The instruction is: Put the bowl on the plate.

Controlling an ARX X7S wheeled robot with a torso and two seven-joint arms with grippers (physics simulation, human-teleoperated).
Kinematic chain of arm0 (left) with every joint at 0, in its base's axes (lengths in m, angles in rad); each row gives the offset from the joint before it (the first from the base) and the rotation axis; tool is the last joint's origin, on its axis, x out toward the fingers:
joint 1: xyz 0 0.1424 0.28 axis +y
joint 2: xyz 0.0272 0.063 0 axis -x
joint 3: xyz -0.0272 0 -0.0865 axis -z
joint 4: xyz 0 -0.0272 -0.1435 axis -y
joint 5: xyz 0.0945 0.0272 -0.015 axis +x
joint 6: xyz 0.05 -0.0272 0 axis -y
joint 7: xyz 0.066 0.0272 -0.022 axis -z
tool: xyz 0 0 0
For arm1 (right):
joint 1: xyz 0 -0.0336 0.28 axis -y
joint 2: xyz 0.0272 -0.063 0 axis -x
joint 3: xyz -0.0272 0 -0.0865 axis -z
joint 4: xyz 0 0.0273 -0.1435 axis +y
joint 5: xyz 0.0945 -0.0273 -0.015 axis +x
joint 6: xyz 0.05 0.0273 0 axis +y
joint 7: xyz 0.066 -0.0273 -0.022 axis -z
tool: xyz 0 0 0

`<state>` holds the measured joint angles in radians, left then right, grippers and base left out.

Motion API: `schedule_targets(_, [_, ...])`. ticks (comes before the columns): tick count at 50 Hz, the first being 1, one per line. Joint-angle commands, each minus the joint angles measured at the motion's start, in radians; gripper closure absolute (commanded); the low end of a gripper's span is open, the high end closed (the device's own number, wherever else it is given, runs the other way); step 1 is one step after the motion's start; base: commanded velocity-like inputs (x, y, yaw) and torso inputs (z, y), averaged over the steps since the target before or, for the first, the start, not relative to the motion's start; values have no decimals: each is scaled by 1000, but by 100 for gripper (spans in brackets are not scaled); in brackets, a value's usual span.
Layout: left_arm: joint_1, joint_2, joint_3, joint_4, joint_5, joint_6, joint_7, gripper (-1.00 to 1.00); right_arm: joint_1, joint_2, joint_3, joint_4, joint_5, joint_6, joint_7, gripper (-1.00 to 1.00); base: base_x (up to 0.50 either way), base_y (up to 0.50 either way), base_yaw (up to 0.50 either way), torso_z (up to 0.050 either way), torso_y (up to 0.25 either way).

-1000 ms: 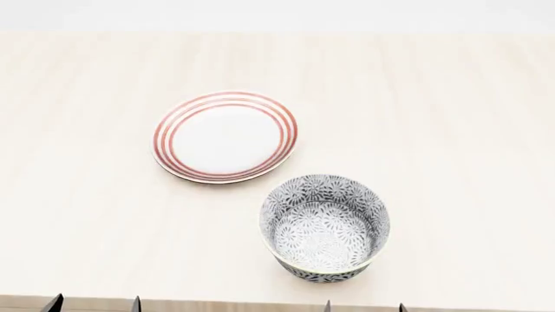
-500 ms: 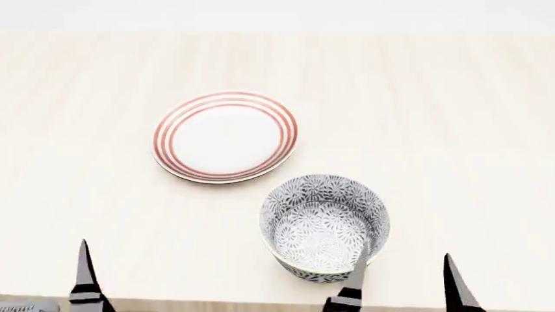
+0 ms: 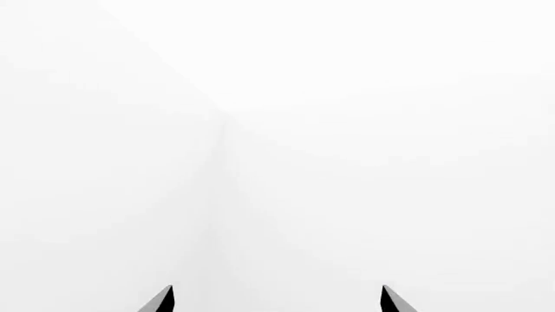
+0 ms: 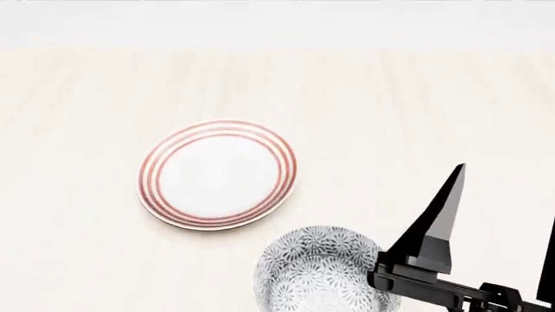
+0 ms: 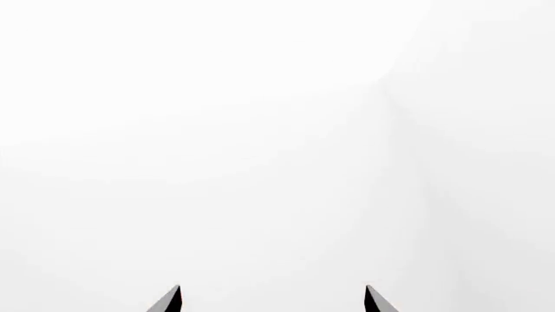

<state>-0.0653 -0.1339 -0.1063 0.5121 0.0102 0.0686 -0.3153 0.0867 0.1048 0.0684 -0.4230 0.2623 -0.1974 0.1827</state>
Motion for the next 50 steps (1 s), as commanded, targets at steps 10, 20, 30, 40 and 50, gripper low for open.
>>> schedule_targets(10, [10,-5,-13,25,18,26,-17,-100,-13,15,-16,-21,-10,-26,-10,-100,500,0,0,0,0])
schedule_targets(20, [16,-8,13,-6,2,16,-18,-100,-15,27,-27,-10,-15,-33,1,-100,59,0,0,0,0])
schedule_targets(30, [-8,-8,125,-51,-119,-262,79,-100,-17,37,-38,-13,-13,-34,10,-100,0,0,0,0,0])
schedule_targets(40, [-120,37,212,-128,-368,-670,191,-100,-21,49,-47,-21,-13,-38,17,-100,0,0,0,0,0])
schedule_targets(50, [-204,84,191,-140,-571,-906,188,-100,-23,57,-55,-15,-15,-48,24,-100,0,0,0,0,0])
